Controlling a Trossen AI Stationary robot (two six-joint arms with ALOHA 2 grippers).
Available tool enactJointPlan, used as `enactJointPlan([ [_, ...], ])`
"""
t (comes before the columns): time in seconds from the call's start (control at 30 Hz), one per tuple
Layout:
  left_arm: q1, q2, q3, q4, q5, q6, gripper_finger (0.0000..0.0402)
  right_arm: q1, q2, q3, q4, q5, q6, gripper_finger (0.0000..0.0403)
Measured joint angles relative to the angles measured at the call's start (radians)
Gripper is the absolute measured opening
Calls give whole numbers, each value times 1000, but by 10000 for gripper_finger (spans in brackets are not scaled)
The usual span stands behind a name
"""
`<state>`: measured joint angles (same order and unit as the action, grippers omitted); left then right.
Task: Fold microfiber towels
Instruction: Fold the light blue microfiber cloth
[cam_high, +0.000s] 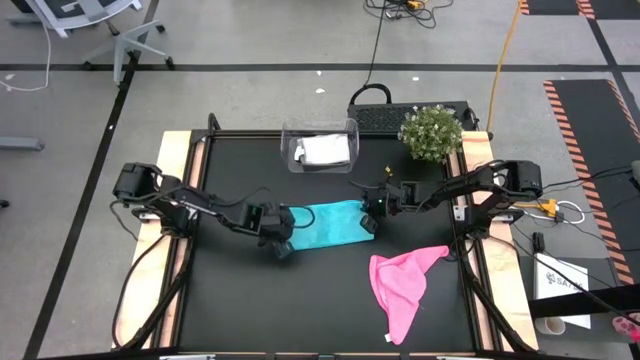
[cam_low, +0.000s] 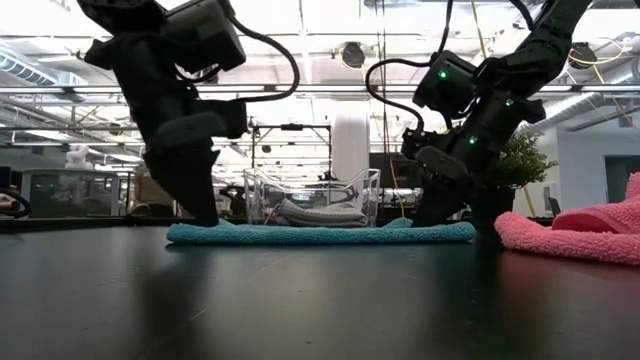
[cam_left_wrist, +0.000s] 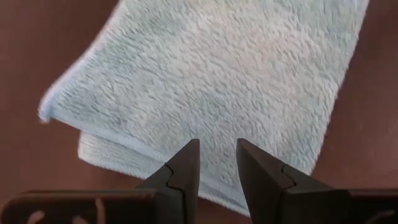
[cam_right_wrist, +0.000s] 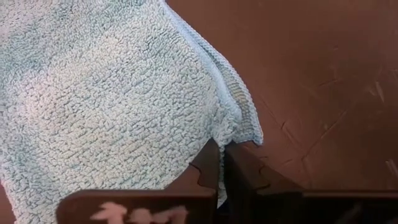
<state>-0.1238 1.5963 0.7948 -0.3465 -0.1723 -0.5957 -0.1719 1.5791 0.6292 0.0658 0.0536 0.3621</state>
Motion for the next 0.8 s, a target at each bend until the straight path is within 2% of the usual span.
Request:
enactJointPlan([
  [0.33,-20,0,0,-60,-58,18,108,0,0,0,-2,-3,14,1],
  [0.6,-15,0,-2,-72,-64,15,108,0,-13,-1,-10,-5,19,1],
  [0.8,-16,-3,-53,-42,-68,-39,108,1,-24,-2,-18,-14,19,0],
])
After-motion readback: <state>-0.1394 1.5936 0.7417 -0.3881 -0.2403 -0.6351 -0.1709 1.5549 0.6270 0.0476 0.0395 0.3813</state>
